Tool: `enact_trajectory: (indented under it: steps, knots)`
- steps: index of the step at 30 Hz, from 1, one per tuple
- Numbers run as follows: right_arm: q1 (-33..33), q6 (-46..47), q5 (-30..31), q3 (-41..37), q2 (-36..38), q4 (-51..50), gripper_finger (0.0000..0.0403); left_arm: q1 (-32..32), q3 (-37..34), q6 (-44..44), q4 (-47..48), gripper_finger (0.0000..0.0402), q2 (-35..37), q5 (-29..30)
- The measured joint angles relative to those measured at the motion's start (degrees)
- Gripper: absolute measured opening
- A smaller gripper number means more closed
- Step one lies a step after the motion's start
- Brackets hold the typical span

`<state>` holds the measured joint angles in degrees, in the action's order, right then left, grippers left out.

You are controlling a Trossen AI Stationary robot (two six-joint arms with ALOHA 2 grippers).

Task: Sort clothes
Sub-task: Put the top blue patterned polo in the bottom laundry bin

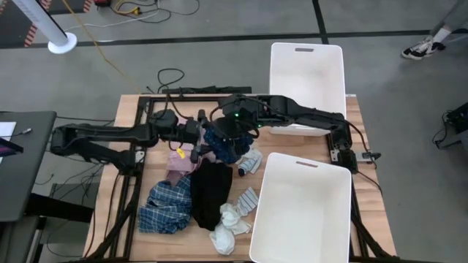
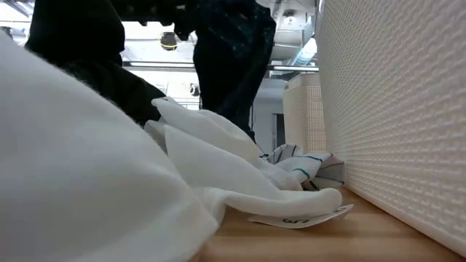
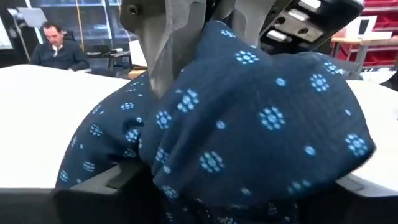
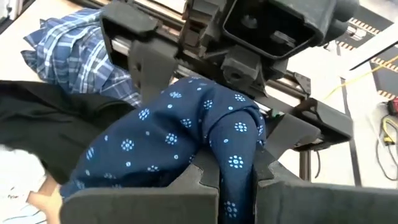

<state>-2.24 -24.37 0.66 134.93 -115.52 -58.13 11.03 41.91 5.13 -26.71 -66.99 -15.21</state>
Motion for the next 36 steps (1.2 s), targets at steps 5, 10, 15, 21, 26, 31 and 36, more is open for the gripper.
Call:
enact_trajectory:
  steps: [5,10,15,21,26,31,36]
  knots:
    - [-0.01,-0.14,-2.14,0.0,0.0,-1.36,0.0027,-0.02,0.0,3.2,-2.07,0.0136,-1.92,0.27]
    - [0.06,0.16,-0.31,0.11,0.21,-1.89,0.0027,0.0,-0.04,4.02,-2.43,0.0033,-2.41,-1.01]
    - [0.12,0.61,4.7,0.07,1.94,-5.32,0.0027,-0.29,0.04,3.56,1.58,0.0139,-1.36,2.21]
    - [0.44,1.41,10.84,0.07,5.95,-7.34,0.0027,-0.35,0.04,2.25,4.71,0.0355,3.48,2.09]
    - [1.31,2.1,11.96,0.07,10.22,-7.95,0.0027,-0.35,0.02,2.44,11.9,0.0383,9.47,2.0]
    - [3.44,4.24,14.8,0.11,15.2,-10.29,0.0027,-0.35,0.02,2.54,18.57,0.0367,13.97,3.36]
    - [7.21,9.15,14.91,0.11,21.15,-13.57,0.0027,-0.35,0.02,2.47,23.15,0.0368,15.44,4.12]
